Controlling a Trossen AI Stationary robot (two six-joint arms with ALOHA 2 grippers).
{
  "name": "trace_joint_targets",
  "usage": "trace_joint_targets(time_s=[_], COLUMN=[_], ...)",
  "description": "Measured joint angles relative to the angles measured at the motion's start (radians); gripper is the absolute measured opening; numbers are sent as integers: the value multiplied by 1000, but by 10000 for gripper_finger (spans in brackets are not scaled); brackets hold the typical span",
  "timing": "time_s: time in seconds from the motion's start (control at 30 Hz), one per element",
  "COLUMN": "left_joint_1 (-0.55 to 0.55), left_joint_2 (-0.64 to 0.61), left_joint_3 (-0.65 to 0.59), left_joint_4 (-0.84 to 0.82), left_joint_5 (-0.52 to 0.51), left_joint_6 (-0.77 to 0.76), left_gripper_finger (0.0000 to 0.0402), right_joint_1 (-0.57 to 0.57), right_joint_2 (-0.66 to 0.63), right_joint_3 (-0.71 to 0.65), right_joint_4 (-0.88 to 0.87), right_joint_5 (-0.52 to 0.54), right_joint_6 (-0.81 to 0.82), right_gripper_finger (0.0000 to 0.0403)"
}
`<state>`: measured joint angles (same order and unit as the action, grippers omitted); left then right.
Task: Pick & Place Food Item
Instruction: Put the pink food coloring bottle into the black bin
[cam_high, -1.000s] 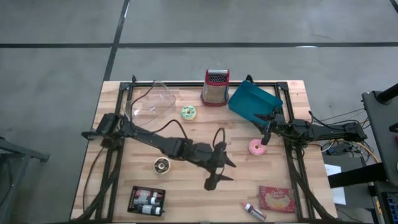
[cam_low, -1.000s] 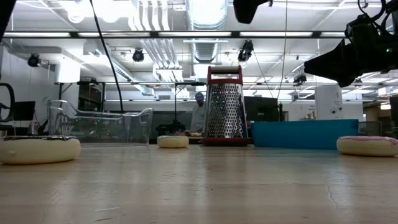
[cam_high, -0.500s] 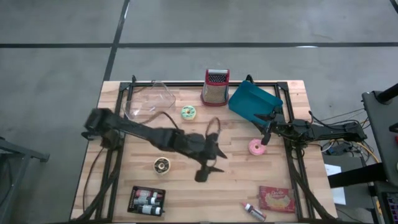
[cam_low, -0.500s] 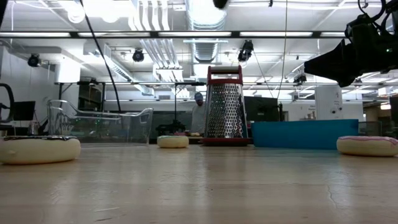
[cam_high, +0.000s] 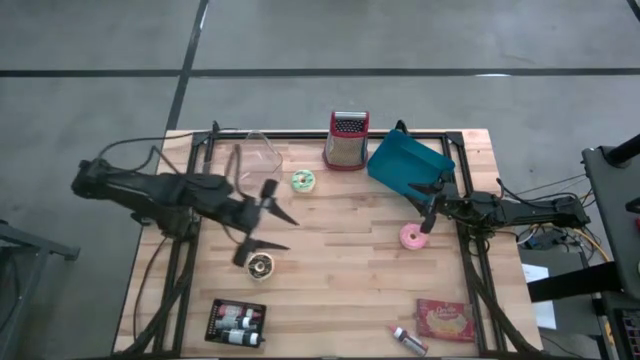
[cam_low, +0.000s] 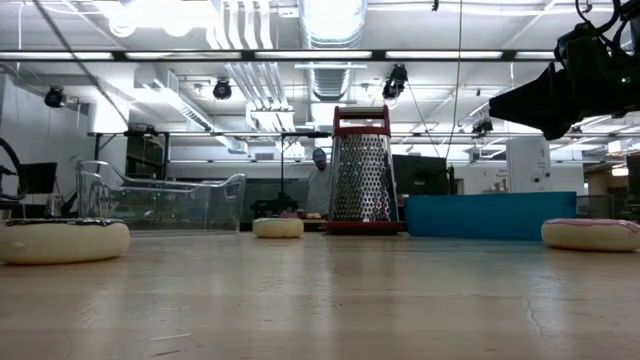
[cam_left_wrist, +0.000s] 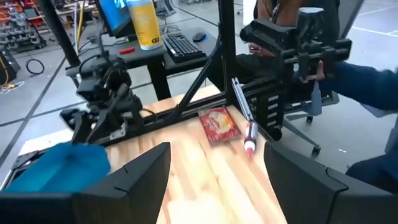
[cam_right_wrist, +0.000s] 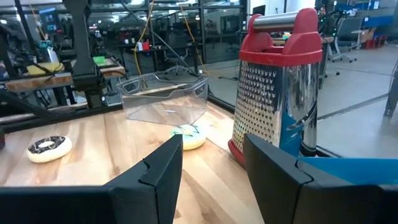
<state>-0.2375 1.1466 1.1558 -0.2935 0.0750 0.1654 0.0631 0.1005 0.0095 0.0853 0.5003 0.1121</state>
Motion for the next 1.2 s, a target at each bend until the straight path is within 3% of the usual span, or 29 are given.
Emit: trace_joint_targets(time_s=[0.13, 0.23, 0.5, 0.67, 0.83, 0.97, 1.2], left_joint_1=[1, 1, 1, 1, 1, 1, 1], left_joint_2=[-148, -254, -425, -453, -452, -452, -451], left_joint_3=[-152, -236, -361, -393, -408, -417, -424], left_joint_4=[-3, 8, 109, 106, 106, 106, 106], left_joint_5=[0, 0, -5, -5, -5, -5, -6], left_joint_6=[0, -4, -5, -9, -8, -9, -12], left_gripper_finger=[264, 264, 264, 264, 264, 264, 264], right_joint_1=[0, 0, 0, 0, 0, 0, 23], right_joint_2=[0, 0, 0, 0, 1, 5, 111], right_joint_3=[0, 0, 0, 0, 0, 2, 105], right_joint_4=[0, -1, 3, 49, 199, 330, 262], right_joint_5=[-3, -3, -26, -148, -368, -376, -405], right_joint_6=[139, 142, 242, 283, 232, 229, 272], right_gripper_finger=[164, 164, 164, 164, 164, 163, 147])
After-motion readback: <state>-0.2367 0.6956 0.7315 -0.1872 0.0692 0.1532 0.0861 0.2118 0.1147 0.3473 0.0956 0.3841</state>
